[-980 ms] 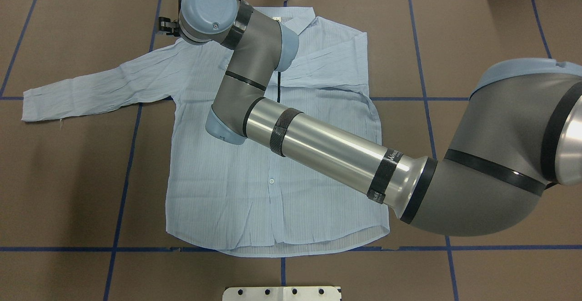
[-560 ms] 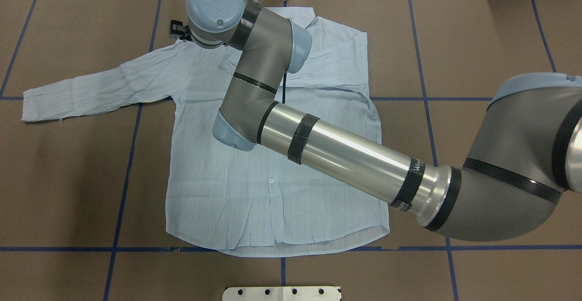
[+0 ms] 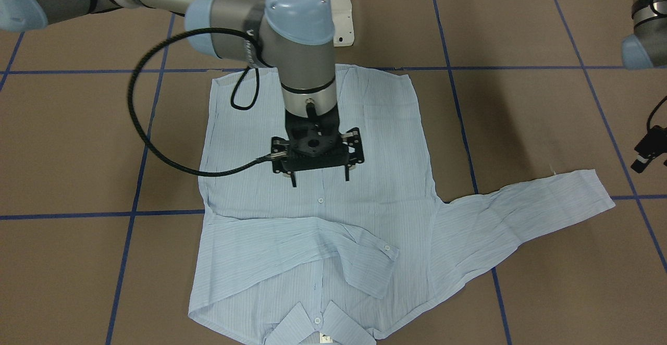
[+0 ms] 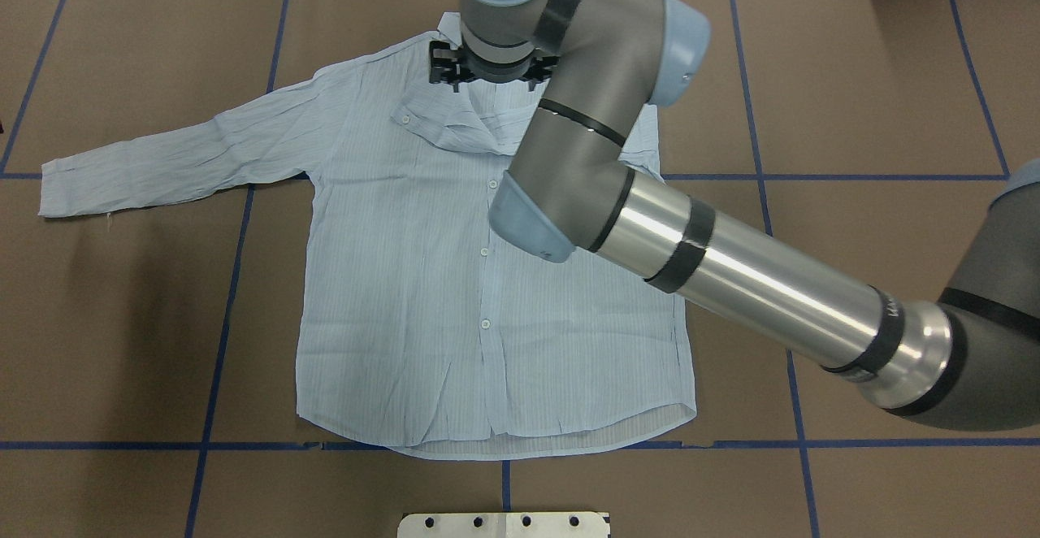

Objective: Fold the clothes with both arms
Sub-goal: 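Release the sleeve on the shirt and raise the right gripper away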

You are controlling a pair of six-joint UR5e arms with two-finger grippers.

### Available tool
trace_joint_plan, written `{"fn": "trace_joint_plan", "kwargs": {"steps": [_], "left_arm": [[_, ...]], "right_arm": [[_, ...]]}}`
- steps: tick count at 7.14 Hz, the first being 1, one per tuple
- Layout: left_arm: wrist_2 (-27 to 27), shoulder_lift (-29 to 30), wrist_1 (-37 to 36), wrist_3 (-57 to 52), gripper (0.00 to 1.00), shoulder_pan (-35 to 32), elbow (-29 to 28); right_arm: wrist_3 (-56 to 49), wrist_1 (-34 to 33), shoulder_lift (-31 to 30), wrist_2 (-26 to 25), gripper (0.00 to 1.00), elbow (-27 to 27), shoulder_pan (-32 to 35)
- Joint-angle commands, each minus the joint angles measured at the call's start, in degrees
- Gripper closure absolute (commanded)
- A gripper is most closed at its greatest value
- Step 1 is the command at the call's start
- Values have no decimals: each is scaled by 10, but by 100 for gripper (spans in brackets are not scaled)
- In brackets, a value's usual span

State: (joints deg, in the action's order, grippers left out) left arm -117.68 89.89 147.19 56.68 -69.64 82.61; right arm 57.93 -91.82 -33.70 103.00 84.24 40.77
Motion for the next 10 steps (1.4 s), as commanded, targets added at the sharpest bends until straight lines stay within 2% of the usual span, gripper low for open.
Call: {"fn": "trace_joint_plan", "kwargs": {"steps": [1,2,3,6,10], "left_arm": [[132,-15,16,116,7,108,4],[141,-32,26,117,18,115,5],[142,-44,34,117,22,119,4],[174,-45,31,116,25,146,-11],[176,-45,31,114,27,151,-25]], "right_arm": [[-117,-81,-135,99,0,156,80],[-167,-82,-196,135,0,208,116],[-182,-82,-224,148,0,233,131],[-189,-81,-247,155,0,257,137],[-188,-79,-249,155,0,262,136]]}}
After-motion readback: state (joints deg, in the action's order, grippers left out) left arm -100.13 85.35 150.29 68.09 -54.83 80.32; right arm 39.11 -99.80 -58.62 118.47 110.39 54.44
